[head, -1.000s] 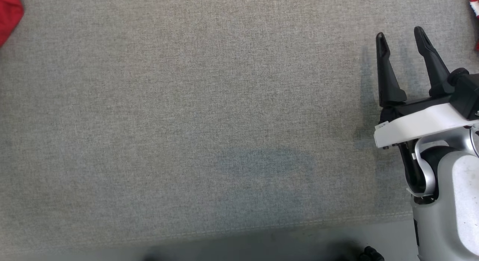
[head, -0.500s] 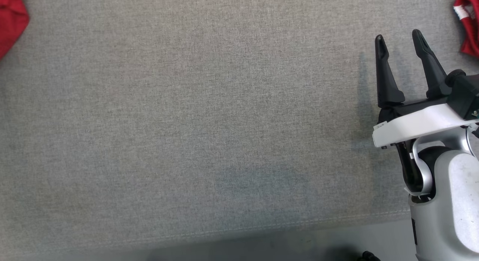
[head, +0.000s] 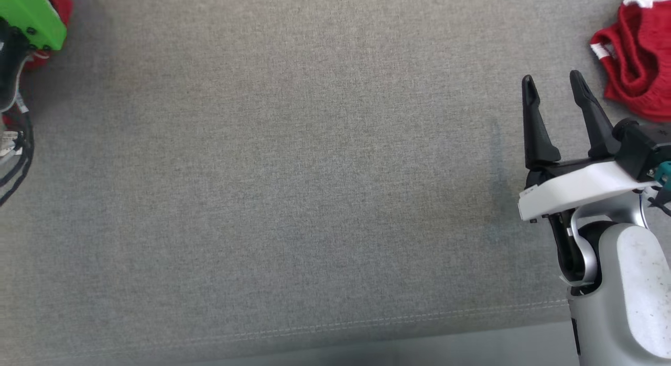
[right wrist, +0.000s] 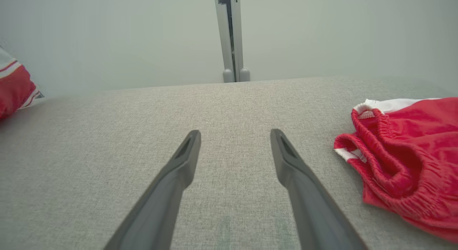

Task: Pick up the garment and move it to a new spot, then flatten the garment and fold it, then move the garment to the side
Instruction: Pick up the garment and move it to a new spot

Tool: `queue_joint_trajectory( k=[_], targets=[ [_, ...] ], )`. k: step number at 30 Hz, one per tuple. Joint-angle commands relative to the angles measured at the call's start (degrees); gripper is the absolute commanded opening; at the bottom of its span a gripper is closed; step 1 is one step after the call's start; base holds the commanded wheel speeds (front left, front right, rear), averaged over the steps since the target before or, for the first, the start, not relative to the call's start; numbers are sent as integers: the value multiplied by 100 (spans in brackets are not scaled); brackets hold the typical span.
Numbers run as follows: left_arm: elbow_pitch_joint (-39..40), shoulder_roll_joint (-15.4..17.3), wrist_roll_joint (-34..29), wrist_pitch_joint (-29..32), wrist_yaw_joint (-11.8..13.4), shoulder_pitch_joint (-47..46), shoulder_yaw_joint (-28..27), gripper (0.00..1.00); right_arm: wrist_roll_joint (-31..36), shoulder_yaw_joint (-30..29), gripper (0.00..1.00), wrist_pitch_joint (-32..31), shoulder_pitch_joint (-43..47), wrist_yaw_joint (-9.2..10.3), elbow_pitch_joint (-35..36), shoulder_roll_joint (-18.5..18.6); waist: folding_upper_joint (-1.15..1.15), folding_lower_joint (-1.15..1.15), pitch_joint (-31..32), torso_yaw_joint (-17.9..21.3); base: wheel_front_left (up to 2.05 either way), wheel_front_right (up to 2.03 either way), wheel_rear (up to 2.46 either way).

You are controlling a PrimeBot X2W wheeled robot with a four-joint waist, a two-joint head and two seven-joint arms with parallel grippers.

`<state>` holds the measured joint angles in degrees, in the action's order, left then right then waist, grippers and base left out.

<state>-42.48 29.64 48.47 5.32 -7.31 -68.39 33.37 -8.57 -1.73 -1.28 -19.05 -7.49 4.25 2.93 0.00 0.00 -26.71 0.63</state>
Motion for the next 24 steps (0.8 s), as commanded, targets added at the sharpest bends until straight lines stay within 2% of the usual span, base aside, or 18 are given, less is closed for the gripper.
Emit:
queue_joint_trajectory(
  k=[1,8,13,24],
  targets=[
    [112,17,93,16,-15,11,48,0,-32,-16,100,45,77,0,-30,4,0,0,350,11,0,0,0],
    [689,-361,479,-42,-18,291,440,0,-191,-25,100,161,314,0,-259,0,0,0,885,46,0,0,0],
    [725,-839,651,-212,-18,459,576,0,-282,-32,100,219,449,0,-342,1,0,0,1182,124,0,0,0],
    [272,-2367,848,-1094,39,911,777,0,-414,36,100,261,560,0,-417,1,0,0,1550,506,0,0,0]
  ],
)
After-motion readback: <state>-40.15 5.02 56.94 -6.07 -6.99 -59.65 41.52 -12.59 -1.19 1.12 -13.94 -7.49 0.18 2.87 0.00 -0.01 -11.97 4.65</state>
